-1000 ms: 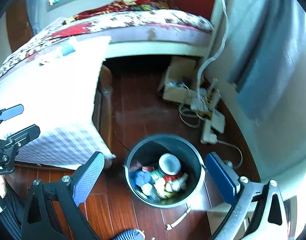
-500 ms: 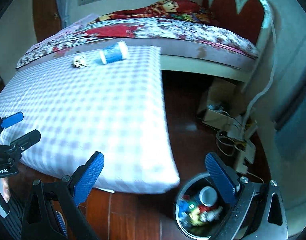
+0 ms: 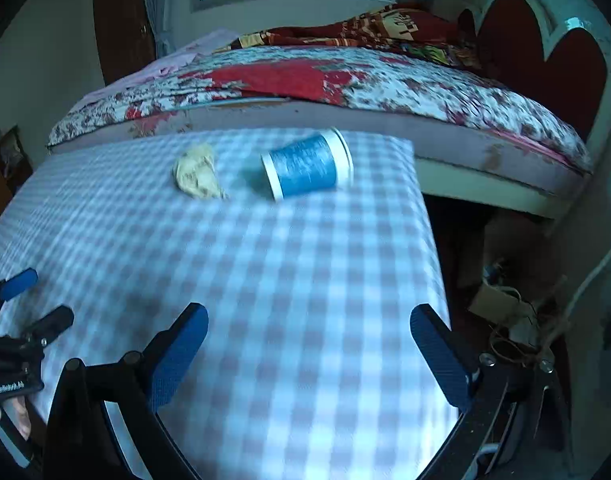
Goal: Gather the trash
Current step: 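Move both tools back over the bed toward the beige cloth and blue-white cup, then grasp the beige cloth with the left tool while the right tool grasps the blue-white cup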
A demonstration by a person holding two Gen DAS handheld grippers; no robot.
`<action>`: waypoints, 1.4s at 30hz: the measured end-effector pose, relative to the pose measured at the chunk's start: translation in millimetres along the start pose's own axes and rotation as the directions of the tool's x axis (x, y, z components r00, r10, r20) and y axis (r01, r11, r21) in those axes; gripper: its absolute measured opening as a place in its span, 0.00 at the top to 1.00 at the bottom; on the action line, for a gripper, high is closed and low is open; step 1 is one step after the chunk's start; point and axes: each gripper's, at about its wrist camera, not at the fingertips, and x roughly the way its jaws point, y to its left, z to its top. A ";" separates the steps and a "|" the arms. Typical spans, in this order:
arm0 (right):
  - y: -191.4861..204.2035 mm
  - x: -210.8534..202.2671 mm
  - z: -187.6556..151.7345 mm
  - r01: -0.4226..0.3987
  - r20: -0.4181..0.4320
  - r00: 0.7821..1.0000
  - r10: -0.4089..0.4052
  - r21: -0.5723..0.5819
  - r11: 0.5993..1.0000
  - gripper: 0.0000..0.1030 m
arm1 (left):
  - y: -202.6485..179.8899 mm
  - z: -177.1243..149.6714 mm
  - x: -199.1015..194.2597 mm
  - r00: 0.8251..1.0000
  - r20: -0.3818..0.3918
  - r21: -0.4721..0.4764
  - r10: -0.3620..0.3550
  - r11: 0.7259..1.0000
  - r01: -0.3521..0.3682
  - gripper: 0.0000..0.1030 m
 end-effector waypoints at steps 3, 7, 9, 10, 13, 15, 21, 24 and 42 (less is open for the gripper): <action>0.2 33.3 25.0 -0.005 -0.013 1.000 0.005 -0.033 0.999 0.01 | 6.0 19.2 22.5 1.000 0.002 -0.013 0.013 1.000 -0.013 0.04; 0.7 78.4 53.4 -0.024 -0.033 0.999 0.021 -0.092 0.995 0.01 | 5.4 43.3 52.1 1.000 -0.006 -0.029 0.006 1.000 -0.007 0.07; 0.1 94.2 62.7 -0.032 -0.040 0.999 0.028 -0.122 0.992 0.01 | 4.1 52.4 63.2 1.000 -0.008 -0.035 -0.005 0.999 0.004 0.07; -0.2 101.3 66.1 -0.031 -0.048 0.999 0.025 -0.133 0.991 0.01 | 2.4 57.3 69.3 1.000 -0.008 -0.035 -0.010 0.999 0.010 0.07; -3.9 115.5 75.1 -0.039 -0.042 0.999 0.033 -0.155 0.987 0.01 | -1.5 71.5 83.3 1.000 -0.004 -0.049 -0.030 0.998 0.029 0.09; -7.0 122.8 81.3 -0.048 -0.041 0.998 0.042 -0.158 0.986 0.01 | -4.6 81.1 92.6 0.999 -0.004 -0.056 -0.037 0.998 0.036 0.09; -10.1 138.2 91.6 -0.084 -0.036 0.996 0.078 -0.184 0.979 0.01 | -14.5 106.5 124.8 0.998 -0.021 -0.077 -0.058 0.995 0.056 0.12; -12.0 142.4 92.3 -0.095 -0.035 0.995 0.090 -0.179 0.979 0.01 | -22.2 114.3 142.8 0.996 -0.052 -0.075 -0.066 0.995 0.062 0.14; -6.9 133.8 91.9 -0.109 -0.031 0.994 0.106 -0.145 0.983 0.12 | -24.7 111.7 149.4 0.990 -0.094 -0.007 -0.103 0.995 0.102 0.77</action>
